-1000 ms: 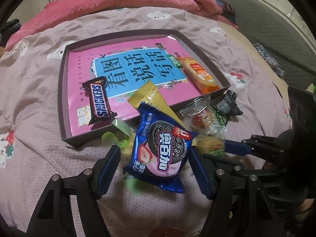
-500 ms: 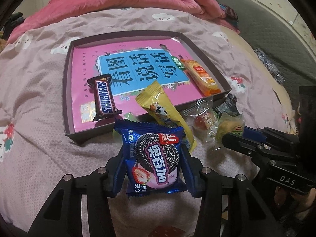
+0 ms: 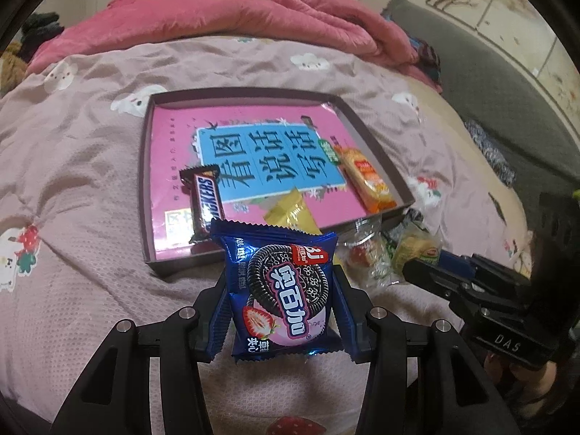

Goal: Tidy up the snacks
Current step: 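Grasp the blue cookie pack with the left tool while the right tool grasps the pastry, then carry the cookie pack and pastry over the tray with both tools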

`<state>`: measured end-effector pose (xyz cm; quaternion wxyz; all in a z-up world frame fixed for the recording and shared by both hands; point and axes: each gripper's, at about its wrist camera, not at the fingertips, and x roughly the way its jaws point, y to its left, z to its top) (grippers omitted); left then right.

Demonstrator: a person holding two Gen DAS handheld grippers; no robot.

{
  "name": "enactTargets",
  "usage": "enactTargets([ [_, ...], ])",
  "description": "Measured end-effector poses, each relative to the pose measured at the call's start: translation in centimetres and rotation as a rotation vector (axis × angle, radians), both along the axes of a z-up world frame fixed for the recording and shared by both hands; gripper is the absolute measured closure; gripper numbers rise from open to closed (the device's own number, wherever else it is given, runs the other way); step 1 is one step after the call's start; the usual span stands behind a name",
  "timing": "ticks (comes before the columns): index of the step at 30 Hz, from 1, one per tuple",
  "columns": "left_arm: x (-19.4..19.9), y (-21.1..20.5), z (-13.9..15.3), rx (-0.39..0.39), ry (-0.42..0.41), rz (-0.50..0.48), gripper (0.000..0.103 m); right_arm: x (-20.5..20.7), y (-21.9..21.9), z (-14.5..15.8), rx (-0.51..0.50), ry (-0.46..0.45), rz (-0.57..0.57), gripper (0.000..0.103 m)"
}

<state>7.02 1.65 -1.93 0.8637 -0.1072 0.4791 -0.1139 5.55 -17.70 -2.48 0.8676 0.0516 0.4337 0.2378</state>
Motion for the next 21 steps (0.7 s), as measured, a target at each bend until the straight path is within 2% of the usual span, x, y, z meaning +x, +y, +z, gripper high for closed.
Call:
enactTargets([
  [21,0.5,4.5,2.6,0.035,-0.128,0.155,0.052,1.5,-1.1,1.7,-0.012,-0.101,-0.045,0.068],
])
